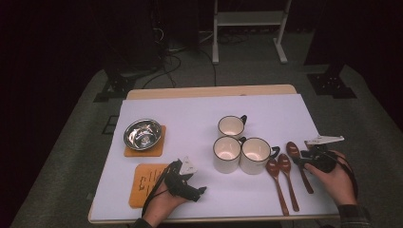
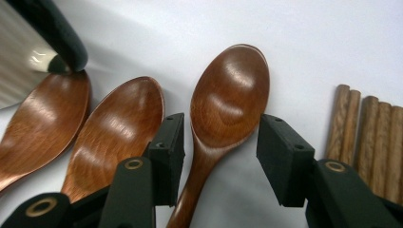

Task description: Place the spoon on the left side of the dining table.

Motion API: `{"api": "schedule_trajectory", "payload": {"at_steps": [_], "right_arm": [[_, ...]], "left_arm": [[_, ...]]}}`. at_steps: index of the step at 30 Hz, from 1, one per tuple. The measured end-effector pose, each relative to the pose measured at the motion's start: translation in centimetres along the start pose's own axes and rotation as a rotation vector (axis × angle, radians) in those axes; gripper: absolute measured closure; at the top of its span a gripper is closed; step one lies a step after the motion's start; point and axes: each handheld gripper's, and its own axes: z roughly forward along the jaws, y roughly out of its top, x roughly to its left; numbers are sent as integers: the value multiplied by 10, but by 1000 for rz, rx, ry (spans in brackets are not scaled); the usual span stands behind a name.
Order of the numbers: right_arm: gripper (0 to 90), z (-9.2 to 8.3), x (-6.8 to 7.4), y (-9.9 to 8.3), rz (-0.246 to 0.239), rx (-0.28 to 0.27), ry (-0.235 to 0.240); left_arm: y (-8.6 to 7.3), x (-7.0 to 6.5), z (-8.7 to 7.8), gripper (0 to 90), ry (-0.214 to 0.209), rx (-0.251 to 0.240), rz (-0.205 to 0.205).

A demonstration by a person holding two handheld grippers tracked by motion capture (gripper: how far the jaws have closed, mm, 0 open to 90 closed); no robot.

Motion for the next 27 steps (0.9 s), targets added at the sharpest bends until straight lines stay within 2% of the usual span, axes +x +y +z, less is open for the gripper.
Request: {"api": "schedule_trajectory", "payload": {"at_steps": [27], "right_arm": [[499,-33,19,-41,38,-1,7]], "left_arm": [[0,0,0,88,0,0,0]]}}
